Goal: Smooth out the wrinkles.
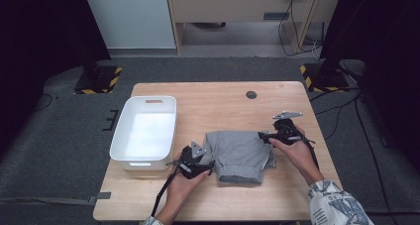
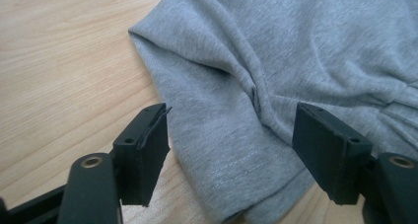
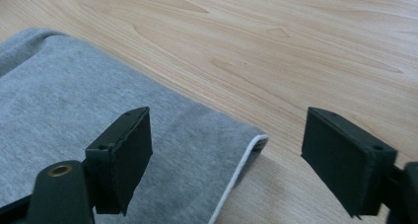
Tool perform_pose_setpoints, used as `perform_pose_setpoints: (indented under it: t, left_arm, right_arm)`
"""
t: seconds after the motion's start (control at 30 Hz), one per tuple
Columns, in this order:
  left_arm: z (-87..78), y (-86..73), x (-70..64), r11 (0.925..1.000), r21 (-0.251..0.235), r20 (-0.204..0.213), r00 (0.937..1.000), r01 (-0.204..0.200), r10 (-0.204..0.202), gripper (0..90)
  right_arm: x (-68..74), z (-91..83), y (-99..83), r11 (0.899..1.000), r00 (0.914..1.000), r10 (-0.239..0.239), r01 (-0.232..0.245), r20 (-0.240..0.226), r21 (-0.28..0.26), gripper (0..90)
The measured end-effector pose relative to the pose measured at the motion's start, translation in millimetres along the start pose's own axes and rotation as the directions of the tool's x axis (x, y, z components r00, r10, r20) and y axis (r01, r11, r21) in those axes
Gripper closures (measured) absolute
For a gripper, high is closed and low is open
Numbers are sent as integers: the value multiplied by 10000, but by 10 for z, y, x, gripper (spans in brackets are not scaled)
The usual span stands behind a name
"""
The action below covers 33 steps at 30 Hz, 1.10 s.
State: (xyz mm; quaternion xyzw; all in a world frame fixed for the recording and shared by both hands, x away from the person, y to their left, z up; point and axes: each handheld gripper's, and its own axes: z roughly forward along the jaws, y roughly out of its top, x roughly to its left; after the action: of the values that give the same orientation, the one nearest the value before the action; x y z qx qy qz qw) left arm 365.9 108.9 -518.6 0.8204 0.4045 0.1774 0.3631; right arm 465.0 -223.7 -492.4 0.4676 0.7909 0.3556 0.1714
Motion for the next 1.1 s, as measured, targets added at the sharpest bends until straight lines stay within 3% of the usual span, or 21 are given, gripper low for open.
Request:
perform_pose_setpoints:
  t: [0.87, 1.1]
  left_arm:
    - [7, -37, 24, 9997, 254, 65, 10000, 5, -7, 272]
    - [-67, 8, -11, 10000, 4, 96, 9999, -73, 73, 279]
  right_arm:
    - [85, 82, 23, 9994, 9998, -168, 170, -80, 302, 199]
    - [101, 65, 47, 9995, 9997, -208, 210, -96, 234, 207]
